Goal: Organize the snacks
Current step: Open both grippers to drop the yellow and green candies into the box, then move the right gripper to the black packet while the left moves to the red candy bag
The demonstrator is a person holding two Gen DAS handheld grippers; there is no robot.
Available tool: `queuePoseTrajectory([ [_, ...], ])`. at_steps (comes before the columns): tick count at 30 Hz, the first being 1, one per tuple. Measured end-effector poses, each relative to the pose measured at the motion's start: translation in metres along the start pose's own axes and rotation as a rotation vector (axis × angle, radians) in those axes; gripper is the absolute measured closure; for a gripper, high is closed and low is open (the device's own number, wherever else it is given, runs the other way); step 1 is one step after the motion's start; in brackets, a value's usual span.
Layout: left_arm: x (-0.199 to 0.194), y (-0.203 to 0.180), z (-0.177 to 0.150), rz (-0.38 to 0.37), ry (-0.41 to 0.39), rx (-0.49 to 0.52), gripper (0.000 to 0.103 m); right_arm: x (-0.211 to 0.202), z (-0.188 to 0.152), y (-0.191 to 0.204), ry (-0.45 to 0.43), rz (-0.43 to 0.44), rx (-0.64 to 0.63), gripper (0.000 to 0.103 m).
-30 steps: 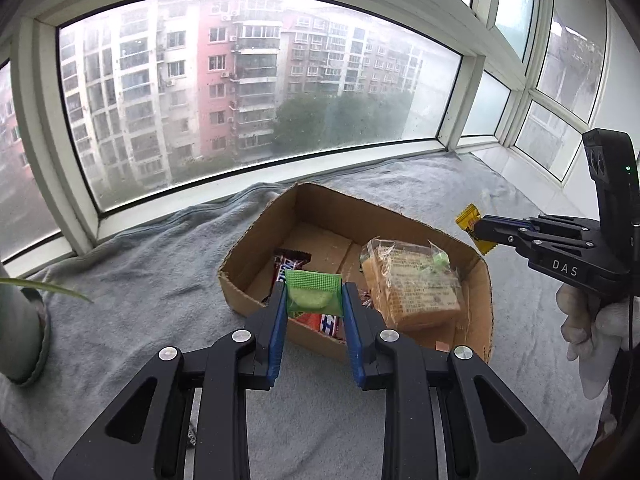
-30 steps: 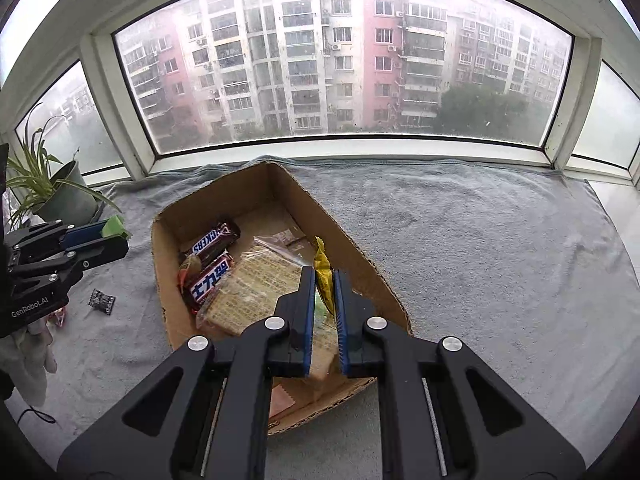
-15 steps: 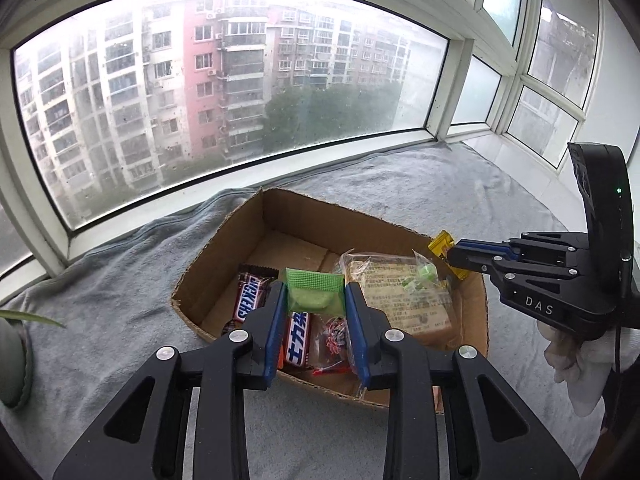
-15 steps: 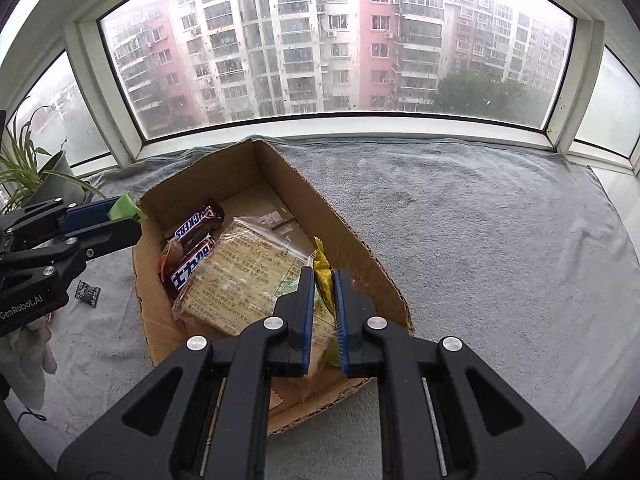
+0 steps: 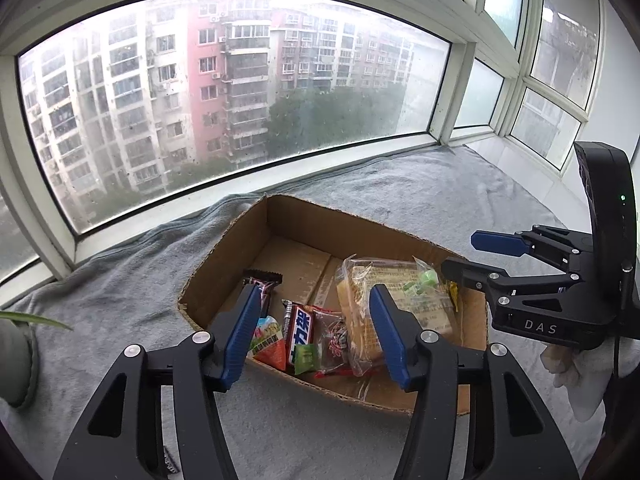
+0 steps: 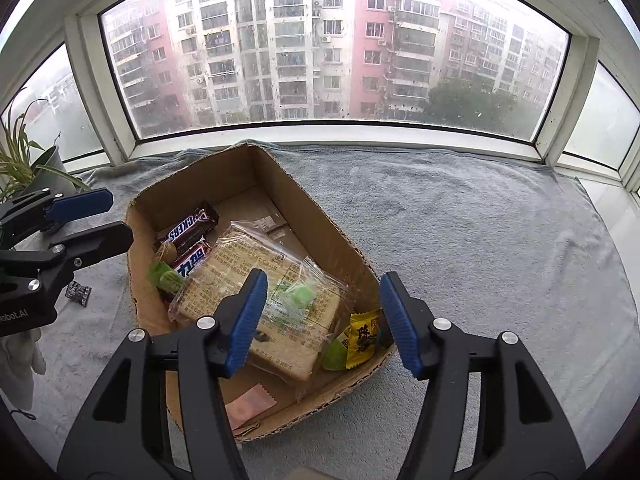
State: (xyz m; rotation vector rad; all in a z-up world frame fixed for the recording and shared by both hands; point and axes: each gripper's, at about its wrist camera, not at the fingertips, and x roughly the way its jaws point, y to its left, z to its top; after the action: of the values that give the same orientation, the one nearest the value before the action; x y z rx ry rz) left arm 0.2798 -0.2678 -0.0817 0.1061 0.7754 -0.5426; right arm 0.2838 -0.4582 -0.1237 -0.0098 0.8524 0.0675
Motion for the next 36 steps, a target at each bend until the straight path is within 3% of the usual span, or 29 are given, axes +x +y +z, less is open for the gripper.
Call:
queuePoseTrajectory([
  [2, -0.001, -0.001, 0.000, 0.001, 0.000, 0.004, 0.047, -0.003, 0.000, 0.000, -0.010, -0.008, 0.001, 0.026],
  [11, -0.011, -0.003, 0.000, 0.017, -0.011, 0.013, 0.037, -0.015, 0.002, 0.009, -0.029, -0.030, -0.017, 0.021],
  [26, -0.062, 0.000, -0.008, 0.028, -0.075, 0.007, 0.035, -0.048, 0.004, 0.042, -0.075, 0.006, -0.055, 0.020],
  [36, -0.096, 0.014, -0.022, 0.057, -0.104, -0.015, 0.035, -0.065, 0.007, 0.080, -0.103, 0.076, -0.116, 0.020],
])
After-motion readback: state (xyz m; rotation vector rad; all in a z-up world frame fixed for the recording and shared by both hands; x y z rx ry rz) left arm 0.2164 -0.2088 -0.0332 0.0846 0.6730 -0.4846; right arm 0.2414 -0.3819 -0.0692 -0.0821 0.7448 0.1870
